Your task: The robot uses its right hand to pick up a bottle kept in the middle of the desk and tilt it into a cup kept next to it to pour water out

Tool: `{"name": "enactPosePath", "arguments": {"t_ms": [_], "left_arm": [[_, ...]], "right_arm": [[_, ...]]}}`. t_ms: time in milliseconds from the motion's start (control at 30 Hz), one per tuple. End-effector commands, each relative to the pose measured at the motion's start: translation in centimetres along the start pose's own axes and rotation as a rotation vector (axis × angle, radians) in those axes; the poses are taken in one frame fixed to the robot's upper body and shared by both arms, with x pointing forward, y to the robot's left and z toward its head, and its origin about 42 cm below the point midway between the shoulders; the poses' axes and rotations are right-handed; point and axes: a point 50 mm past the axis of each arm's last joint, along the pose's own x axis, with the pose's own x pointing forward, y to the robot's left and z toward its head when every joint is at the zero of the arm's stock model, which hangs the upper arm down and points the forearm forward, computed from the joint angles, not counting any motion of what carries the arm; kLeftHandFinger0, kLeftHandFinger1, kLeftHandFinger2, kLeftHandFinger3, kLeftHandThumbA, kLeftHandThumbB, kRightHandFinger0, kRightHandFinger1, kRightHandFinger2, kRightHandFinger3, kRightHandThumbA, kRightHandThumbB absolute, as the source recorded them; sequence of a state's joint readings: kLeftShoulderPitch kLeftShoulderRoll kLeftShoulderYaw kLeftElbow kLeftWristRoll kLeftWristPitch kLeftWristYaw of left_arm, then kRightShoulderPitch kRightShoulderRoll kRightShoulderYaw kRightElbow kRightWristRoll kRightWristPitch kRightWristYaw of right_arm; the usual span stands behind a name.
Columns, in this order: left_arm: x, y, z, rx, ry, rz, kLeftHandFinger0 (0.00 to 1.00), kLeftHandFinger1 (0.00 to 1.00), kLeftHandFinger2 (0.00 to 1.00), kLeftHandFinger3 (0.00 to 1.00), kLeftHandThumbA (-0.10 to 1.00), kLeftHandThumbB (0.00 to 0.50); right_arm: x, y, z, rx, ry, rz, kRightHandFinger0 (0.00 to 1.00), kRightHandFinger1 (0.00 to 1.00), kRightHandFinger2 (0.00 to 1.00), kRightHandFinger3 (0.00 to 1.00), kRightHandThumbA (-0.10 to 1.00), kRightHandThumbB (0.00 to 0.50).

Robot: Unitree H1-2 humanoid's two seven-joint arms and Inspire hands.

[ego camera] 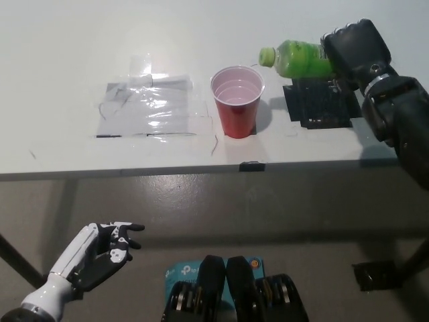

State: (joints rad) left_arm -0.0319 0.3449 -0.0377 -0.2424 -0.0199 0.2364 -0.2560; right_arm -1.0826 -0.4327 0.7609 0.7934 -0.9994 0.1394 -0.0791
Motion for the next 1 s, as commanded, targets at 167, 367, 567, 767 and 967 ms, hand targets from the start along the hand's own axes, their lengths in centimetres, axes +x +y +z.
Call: {"name": "enactPosePath", "arguments": {"t_ms": [167, 367, 567, 767, 967], "left_arm": [[0.3, 0.8, 1.5, 0.043, -0.058, -0.024, 0.52, 0.60, 0.72, 0.75, 1.00, 0.272], [0.3, 0.9, 1.4, 0.059, -0.061, -0.021, 0.51, 0.59, 0.72, 0.74, 1.00, 0.270], [0.2, 0.7, 1.6, 0.039, -0.054, -0.028, 0.52, 0.60, 0.73, 0.76, 1.00, 0.253], [0.5, 0.7, 1.8, 0.052, -0.063, -0.026, 0.52, 0.59, 0.72, 0.75, 1.00, 0.251], [0.6, 0.8, 1.9, 0.062, -0.065, -0.032, 0.53, 0.60, 0.72, 0.77, 1.00, 0.283]], "right_arm": [[1.5, -8.8, -3.6, -0.181, -0.021, -0.259, 0.00, 0.22, 0.49, 0.45, -0.06, 0.003], [1.3, -9.3, -4.1, -0.232, -0.047, -0.291, 0.00, 0.14, 0.39, 0.18, 0.01, 0.000], [1.3, -9.9, -4.5, -0.239, -0.031, -0.283, 0.00, 0.17, 0.44, 0.09, -0.10, 0.040], [1.7, -9.9, -3.7, -0.249, -0.062, -0.289, 0.00, 0.15, 0.42, 0.15, -0.09, 0.014], [2.1, -10.1, -2.7, -0.284, -0.082, -0.308, 0.00, 0.12, 0.35, 0.12, -0.09, 0.024]]}}
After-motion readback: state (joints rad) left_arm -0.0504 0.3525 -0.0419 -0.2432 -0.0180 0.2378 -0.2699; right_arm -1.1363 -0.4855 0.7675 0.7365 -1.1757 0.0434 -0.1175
